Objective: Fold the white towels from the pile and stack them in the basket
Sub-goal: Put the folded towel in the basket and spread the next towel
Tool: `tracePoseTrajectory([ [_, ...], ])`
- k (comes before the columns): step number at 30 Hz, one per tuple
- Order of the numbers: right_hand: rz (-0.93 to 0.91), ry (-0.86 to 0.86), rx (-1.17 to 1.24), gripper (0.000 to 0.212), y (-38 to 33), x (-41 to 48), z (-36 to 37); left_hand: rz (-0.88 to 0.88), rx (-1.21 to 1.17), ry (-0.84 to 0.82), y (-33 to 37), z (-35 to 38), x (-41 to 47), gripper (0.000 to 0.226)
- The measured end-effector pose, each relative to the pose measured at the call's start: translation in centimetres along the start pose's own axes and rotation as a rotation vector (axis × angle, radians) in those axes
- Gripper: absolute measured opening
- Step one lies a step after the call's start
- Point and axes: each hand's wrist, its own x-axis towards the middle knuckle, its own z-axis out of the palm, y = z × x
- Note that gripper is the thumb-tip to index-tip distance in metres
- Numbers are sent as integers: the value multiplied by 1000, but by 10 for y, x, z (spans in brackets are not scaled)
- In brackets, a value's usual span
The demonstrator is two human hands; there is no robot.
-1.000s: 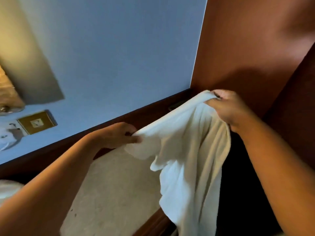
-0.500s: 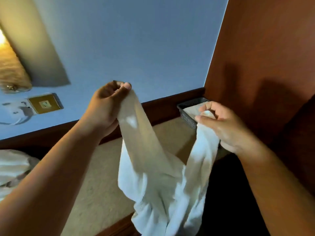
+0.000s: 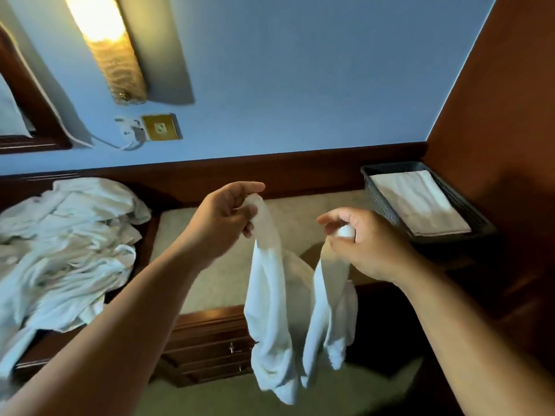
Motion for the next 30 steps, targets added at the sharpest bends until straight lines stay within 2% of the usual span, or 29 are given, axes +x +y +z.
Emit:
tracePoseTrajectory([
  [3,145,-52,-307,45,14,-2,0,35,455,60,-1,-6,-11,42],
  [4,223,-79,-404,45,18,-3,-1,20,533,89,-1,-9,-14,43],
  [6,332,-199,-603,39,28,-8,0,-39,601,171,-2,-19,-20,45],
  [8,362,-343,-753,22,40,-11,6,-110,691,269,-6,-39,-24,54],
  [9,359,-400,-779,13,49,-13,12,-142,738,297,-12,-48,-26,58],
  [11,363,-469,-780,16,67,-16,27,-177,733,341,-24,-58,-30,53],
  [13,303,-393,-686,15,76,-19,43,-160,732,338,-38,-56,-36,46],
  [17,-13,-169,-530,19,65,-27,54,-51,856,373,-66,-57,-45,32],
  [20,-297,5,-374,18,56,-32,44,114,853,475,-82,-66,-47,30],
  [23,-480,171,-395,20,51,-32,23,221,783,576,-84,-72,-48,33],
  [25,-503,219,-409,27,54,-29,14,151,532,602,-83,-73,-45,45],
  [27,-420,219,-389,33,57,-28,17,109,233,576,-78,-69,-42,54],
  [30,-408,153,-269,23,52,-36,36,144,29,503,-65,-55,-41,59],
])
